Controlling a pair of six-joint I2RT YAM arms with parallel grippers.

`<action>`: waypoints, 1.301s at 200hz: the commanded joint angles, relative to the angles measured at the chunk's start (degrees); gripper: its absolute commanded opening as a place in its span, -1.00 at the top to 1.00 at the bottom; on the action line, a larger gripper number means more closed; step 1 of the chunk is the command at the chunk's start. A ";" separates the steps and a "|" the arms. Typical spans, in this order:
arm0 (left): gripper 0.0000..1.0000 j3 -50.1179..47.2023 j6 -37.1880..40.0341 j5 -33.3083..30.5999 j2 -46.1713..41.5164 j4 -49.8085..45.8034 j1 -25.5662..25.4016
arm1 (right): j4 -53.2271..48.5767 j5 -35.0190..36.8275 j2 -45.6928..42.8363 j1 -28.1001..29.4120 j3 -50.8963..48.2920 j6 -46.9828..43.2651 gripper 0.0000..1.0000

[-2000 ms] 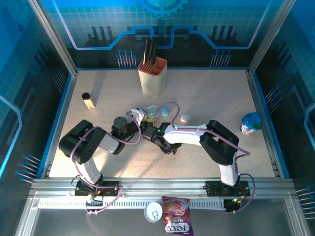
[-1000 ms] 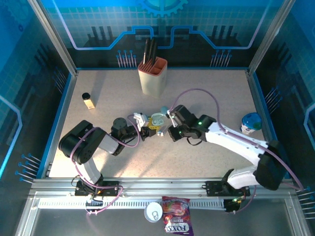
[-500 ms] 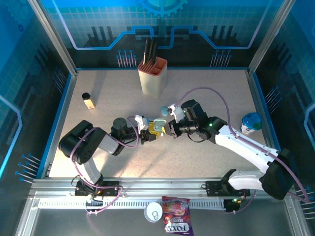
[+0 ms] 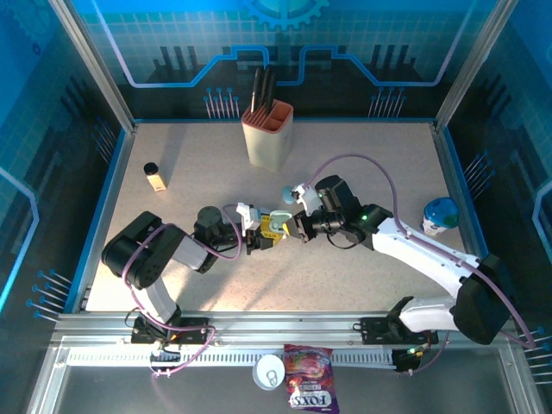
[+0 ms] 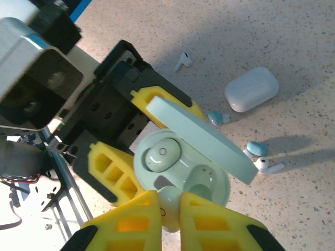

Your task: Insert wireless bluetooth earbuds into charging case

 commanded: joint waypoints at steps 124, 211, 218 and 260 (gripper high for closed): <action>0.33 0.85 0.36 2.64 -1.49 1.79 -0.21 | -0.21 2.44 -1.28 -1.89 -0.84 0.68 0.06; 0.33 1.20 -1.09 4.21 -2.45 1.83 -0.15 | 6.07 -11.19 -0.58 -6.79 1.71 4.37 -0.30; 0.33 1.22 -1.09 4.15 -2.50 1.84 -0.21 | 6.07 -13.05 0.30 -6.82 2.41 3.74 -0.24; 0.44 1.73 -3.54 0.79 -2.61 1.83 -0.12 | 5.70 -18.28 0.29 -6.72 1.31 2.02 -0.01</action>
